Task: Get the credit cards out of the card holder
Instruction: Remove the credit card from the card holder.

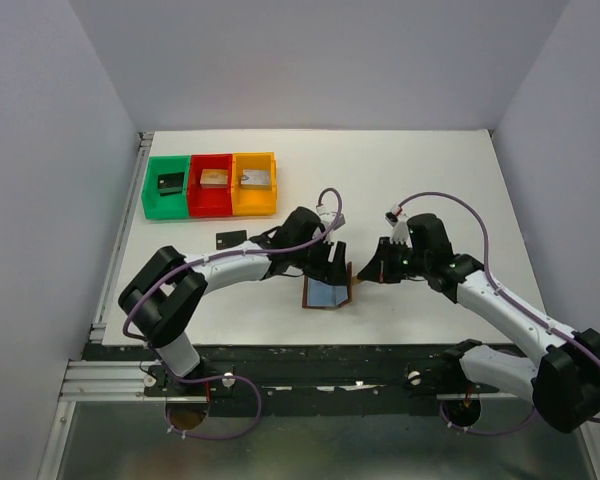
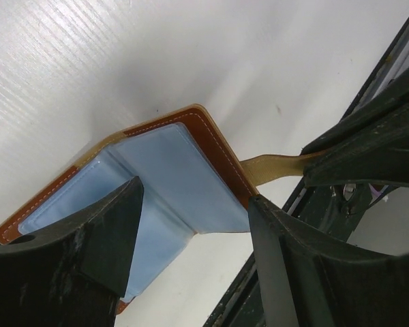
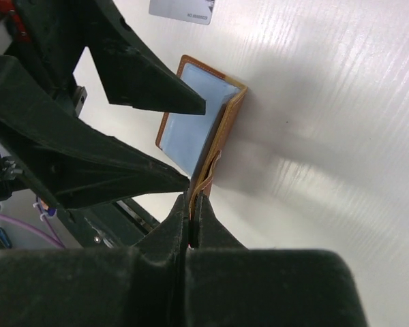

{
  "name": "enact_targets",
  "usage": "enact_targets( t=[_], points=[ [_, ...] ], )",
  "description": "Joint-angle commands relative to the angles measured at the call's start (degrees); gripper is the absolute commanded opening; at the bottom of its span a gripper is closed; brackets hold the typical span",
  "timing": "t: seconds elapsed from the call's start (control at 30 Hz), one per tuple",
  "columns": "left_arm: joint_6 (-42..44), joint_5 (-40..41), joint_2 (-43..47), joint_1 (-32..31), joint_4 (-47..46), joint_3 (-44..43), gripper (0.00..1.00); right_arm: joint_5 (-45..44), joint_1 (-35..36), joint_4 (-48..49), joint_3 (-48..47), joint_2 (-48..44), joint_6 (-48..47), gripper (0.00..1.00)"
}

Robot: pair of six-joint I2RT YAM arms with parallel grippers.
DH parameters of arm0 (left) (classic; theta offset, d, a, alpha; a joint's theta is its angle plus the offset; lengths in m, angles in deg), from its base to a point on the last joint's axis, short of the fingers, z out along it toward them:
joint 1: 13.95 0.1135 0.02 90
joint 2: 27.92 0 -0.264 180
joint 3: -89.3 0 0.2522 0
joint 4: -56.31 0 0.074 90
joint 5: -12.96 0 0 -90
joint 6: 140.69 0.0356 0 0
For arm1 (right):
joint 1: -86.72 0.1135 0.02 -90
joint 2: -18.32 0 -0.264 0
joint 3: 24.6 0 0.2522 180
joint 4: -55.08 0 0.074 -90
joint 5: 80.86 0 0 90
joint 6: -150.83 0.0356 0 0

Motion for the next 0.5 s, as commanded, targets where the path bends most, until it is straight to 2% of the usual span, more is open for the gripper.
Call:
enact_targets(
  t=[0.0, 0.2, 0.33, 0.47],
  points=[
    [1.6, -0.1, -1.5, -0.9, 2.4, -1.8, 0.75, 3.4, -0.2, 1.6, 1.2, -1.5, 1.2, 0.0],
    [2.4, 2.6, -2.5, -2.1, 4.4, -3.0, 0.74, 3.4, -0.3, 1.5, 1.9, -2.3, 1.0, 0.0],
    [2.0, 6.9, -1.2, -2.2, 5.1, -1.8, 0.67, 2.2, -0.3, 0.9, 2.0, -2.8, 0.6, 0.0],
    [1.2, 12.3, 2.1, -2.1, 5.0, 1.5, 0.56, 0.9, -0.4, -0.3, 1.7, -3.3, -0.2, 0.0]
  ],
)
